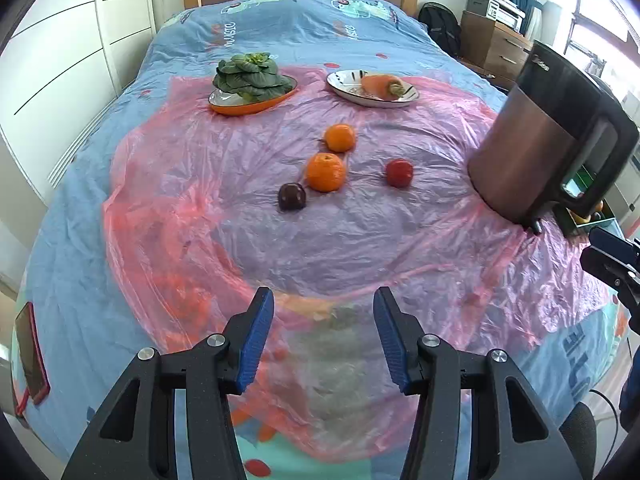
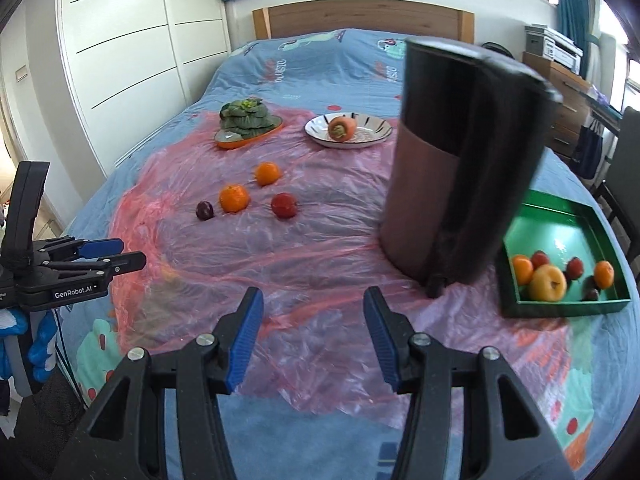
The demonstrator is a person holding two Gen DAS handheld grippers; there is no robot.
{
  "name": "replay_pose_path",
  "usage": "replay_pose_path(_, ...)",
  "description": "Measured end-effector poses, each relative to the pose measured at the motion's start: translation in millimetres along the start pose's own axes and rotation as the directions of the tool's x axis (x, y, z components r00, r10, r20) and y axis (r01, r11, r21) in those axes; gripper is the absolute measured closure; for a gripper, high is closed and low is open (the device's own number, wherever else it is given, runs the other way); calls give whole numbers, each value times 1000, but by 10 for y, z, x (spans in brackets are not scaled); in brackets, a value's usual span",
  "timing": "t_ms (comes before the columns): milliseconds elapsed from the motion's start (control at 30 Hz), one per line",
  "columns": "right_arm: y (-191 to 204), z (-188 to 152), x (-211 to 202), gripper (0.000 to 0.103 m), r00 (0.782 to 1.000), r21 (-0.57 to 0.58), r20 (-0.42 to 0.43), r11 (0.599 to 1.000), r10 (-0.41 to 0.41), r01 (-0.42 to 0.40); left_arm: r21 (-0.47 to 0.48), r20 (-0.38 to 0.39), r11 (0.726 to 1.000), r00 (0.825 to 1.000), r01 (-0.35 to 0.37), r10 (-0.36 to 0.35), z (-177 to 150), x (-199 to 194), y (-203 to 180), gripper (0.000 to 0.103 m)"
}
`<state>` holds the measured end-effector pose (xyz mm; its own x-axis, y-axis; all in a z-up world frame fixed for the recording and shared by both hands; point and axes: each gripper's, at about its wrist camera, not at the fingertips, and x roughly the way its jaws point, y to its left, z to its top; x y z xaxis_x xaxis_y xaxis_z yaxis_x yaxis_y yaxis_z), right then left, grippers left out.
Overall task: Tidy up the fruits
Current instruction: 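Move both open tools back over the remaining fruits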
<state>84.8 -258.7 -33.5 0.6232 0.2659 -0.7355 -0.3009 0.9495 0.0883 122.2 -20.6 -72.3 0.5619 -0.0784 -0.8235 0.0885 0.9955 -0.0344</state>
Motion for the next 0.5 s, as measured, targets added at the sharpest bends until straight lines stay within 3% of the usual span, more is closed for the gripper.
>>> replay_pose_path(267,319,355,919,40,996,-31,-67,998,52,-54,-66,-25,997,999,28,-30,320,570,456,57)
replay_pose_path(500,398,619,1589,40,995,-19,-91,998,51,-53,-81,-32,994,996,79,-82,580,1010,517,57)
